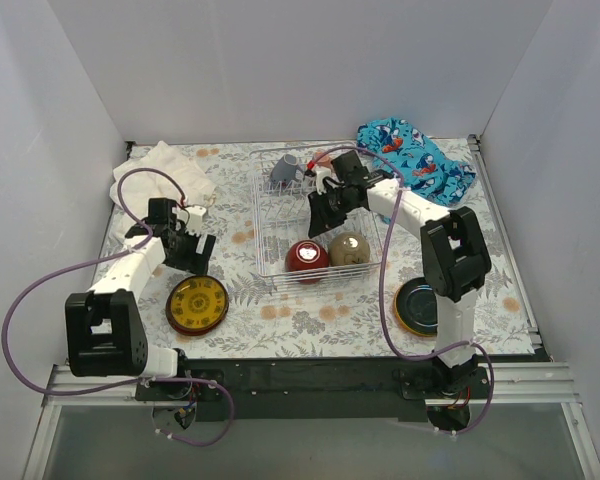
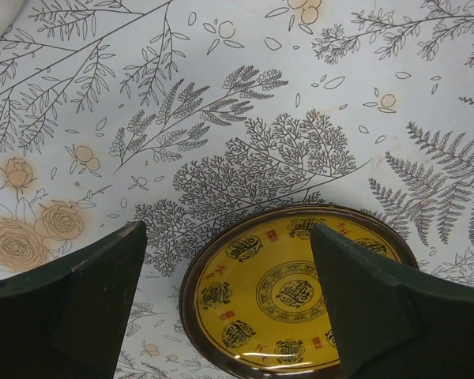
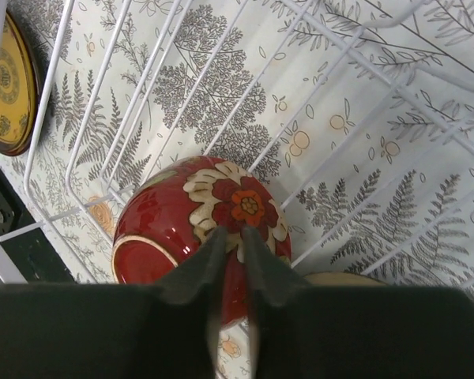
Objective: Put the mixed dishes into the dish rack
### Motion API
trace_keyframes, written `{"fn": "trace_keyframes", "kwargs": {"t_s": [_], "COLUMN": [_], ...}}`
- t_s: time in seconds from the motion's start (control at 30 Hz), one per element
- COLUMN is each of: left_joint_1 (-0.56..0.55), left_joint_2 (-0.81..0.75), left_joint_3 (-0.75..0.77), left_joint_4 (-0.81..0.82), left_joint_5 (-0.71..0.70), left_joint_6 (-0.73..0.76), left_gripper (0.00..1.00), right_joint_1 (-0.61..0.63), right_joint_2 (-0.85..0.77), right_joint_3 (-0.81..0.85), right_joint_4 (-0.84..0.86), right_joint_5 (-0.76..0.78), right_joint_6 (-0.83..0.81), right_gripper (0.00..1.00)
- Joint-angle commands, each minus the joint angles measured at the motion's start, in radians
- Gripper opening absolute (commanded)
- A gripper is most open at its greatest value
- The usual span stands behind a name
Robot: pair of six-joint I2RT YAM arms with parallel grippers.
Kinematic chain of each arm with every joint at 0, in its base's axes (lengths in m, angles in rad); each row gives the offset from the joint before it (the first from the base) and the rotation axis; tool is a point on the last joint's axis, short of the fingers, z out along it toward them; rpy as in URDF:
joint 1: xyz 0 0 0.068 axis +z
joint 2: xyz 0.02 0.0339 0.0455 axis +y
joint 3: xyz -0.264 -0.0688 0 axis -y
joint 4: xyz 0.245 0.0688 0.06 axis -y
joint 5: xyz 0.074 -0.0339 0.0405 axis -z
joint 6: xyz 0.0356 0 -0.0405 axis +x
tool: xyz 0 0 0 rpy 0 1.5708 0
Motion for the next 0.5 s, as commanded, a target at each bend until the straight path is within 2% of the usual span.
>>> {"fn": "trace_keyframes", "kwargs": {"t_s": [0.0, 0.03, 0.13, 0.23, 0.27, 0.47], "left_joint_1": [0.006, 0.006, 0.011, 0.016, 0.022, 0.059], "left_joint_2": [0.02, 0.026, 0.041, 0.037, 0.037, 0.07], "left_joint_3": [-0.004, -0.006, -0.01, -0.009, -0.009, -0.02], "left_joint_4": [0.022, 0.028, 0.036, 0.024, -0.002, -0.034], "left_joint_5": [-0.019, -0.025, -0.022, -0.008, 0.001, 0.002], "left_joint_6": [0.036, 0.046, 0.097, 0.173, 0.246, 0.49], "left_gripper": [0.82, 0.81, 0.76, 0.73, 0.73, 0.71], "right_joint_1": [-0.007, -0.007, -0.013, -0.016, -0.017, -0.031], "right_joint_2": [-0.106, -0.118, -0.167, -0.223, -0.25, -0.357], "right_joint_3": [0.026, 0.039, 0.086, 0.083, 0.075, -0.031], "right_joint_4": [0.012, 0.017, 0.018, 0.014, 0.014, 0.014], "right_joint_5": [0.061, 0.063, 0.011, -0.047, -0.07, -0.078], "right_joint_6": [-0.022, -0.026, -0.033, -0.083, -0.092, -0.118], "right_gripper": [0.34, 0.39, 0.46, 0.48, 0.48, 0.48]}}
